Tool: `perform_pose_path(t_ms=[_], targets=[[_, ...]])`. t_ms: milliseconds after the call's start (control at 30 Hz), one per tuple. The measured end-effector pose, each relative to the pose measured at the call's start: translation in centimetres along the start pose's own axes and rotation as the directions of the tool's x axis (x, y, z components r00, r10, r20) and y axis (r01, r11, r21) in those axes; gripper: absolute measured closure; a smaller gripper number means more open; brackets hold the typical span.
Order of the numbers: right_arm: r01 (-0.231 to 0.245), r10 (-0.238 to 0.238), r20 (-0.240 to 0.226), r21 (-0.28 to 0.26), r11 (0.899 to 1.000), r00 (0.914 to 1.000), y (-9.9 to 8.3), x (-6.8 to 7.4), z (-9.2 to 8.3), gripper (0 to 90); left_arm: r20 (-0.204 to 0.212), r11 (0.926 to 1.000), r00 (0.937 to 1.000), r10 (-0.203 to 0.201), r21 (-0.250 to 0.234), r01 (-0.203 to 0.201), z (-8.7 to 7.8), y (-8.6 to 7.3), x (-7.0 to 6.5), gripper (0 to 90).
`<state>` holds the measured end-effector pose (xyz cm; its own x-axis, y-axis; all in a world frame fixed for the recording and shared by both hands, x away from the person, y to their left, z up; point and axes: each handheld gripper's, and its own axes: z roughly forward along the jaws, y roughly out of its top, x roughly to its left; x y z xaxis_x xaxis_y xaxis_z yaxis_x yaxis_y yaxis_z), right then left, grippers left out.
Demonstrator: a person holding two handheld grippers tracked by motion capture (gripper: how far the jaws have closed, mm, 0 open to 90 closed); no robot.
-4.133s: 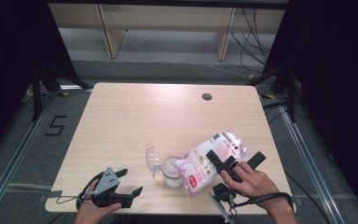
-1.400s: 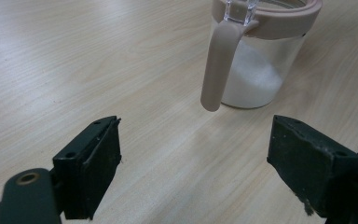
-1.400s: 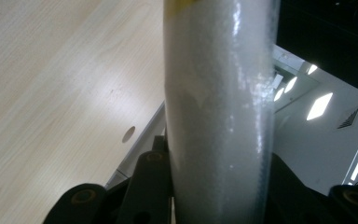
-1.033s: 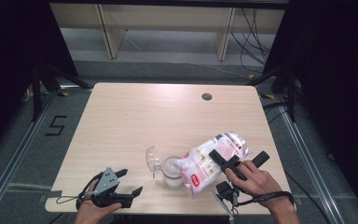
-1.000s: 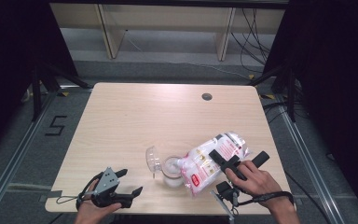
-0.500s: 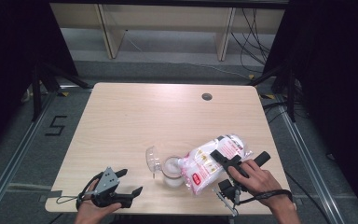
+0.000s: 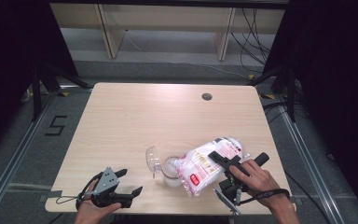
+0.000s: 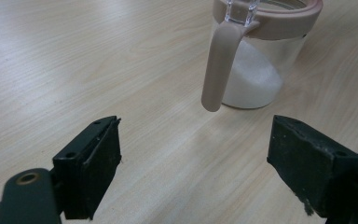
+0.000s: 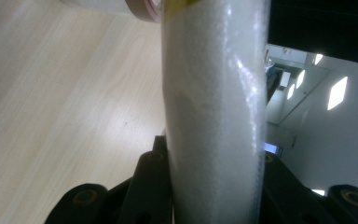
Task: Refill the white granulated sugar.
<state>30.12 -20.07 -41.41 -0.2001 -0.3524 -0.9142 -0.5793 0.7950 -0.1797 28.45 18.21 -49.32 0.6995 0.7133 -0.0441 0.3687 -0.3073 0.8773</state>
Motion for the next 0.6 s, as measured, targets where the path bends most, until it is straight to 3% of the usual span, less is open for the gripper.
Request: perform_pose_path(t_ms=[233, 267, 300, 333, 367, 433, 467, 567, 600], targets=[[-0.092, 0.092, -0.007, -0.043, 0.995, 0.9958, -0.5, 0.2, 0.2, 78.7, 0.000, 1.0000, 1.0000, -0.002, -0.001, 0.002, 0.0, 0.0, 0.0, 16.6], [-0.149, 0.148, -0.018, -0.037, 0.988, 0.9888, -0.6, 0.6, 0.2, 78.7, 0.000, 1.0000, 1.0000, -0.002, -0.001, 0.002, 0.0, 0.0, 0.0, 16.6], [-0.120, 0.120, -0.006, -0.065, 0.991, 0.9928, -0.7, 0.3, 0.3, 78.8, 0.000, 1.0000, 1.0000, -0.001, -0.001, 0.001, 0.0, 0.0, 0.0, 16.6], [-0.157, 0.156, -0.014, -0.066, 0.985, 0.9876, -0.8, 0.6, 0.4, 78.8, -0.003, 1.0000, 1.0000, 0.008, 0.005, -0.008, 0.0, 0.0, 0.1, 16.6], [-0.156, 0.156, -0.012, -0.080, 0.984, 0.9877, -0.9, 0.6, 0.5, 78.8, -0.002, 1.0000, 1.0000, 0.008, 0.004, -0.008, 0.0, 0.0, 0.0, 16.6], [-0.204, 0.202, -0.031, -0.076, 0.976, 0.9789, -1.0, 1.0, 0.6, 78.8, 0.001, 1.0000, 1.0000, 0.002, -0.001, -0.002, 0.0, 0.0, 0.0, 16.6], [-0.188, 0.187, -0.021, -0.099, 0.977, 0.9821, -1.1, 0.8, 0.8, 78.8, 0.000, 1.0000, 1.0000, -0.001, -0.001, 0.001, 0.0, 0.0, 0.0, 16.6], [-0.279, 0.275, -0.049, -0.093, 0.956, 0.9602, -1.3, 1.3, 0.9, 79.0, 0.005, 1.0000, 1.0000, -0.003, -0.007, 0.003, 0.0, 0.0, 0.0, 16.6], [-0.282, 0.278, -0.050, -0.107, 0.953, 0.9592, -1.4, 1.3, 1.0, 79.0, 0.000, 1.0000, 1.0000, -0.001, -0.002, 0.001, 0.0, 0.0, 0.0, 16.6]])
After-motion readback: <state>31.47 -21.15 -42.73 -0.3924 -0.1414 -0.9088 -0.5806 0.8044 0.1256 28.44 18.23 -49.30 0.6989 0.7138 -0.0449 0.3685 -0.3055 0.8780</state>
